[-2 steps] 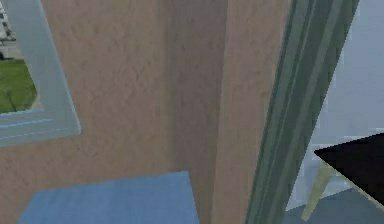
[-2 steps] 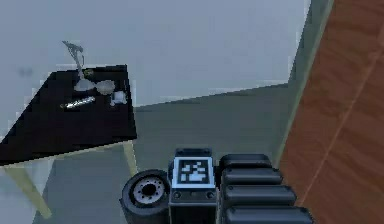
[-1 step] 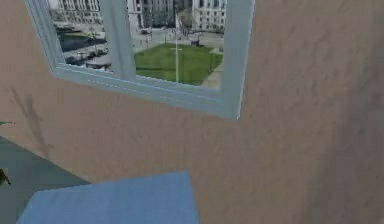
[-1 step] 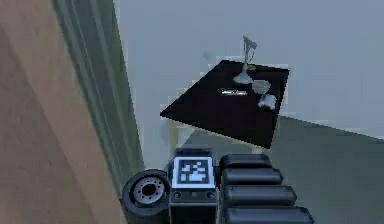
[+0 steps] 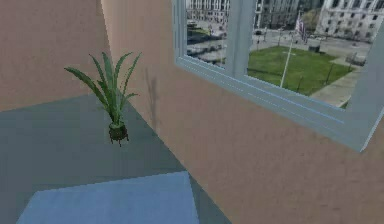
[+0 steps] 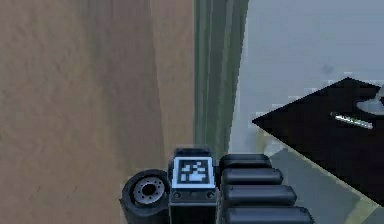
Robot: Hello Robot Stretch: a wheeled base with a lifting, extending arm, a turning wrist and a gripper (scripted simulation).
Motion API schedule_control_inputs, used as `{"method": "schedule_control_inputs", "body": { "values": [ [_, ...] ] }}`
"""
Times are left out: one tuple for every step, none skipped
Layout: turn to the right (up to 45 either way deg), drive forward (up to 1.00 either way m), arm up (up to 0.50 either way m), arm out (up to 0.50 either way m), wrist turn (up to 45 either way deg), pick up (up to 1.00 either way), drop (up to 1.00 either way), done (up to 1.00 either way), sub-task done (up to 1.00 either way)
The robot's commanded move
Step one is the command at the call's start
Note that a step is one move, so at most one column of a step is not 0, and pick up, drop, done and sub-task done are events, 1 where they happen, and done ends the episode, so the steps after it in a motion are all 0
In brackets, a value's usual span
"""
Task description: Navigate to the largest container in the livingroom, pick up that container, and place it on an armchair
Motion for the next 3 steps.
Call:
{"method": "schedule_control_inputs", "body": {
  "values": [
    [0.0, 0.15, 0.0, 0.0, 0.0, 0.0, 0.0, 0.0, 0.0],
    [-30.0, 0.0, 0.0, 0.0, 0.0, 0.0, 0.0, 0.0, 0.0],
    [0.0, 0.6, 0.0, 0.0, 0.0, 0.0, 0.0, 0.0, 0.0]
  ]
}}
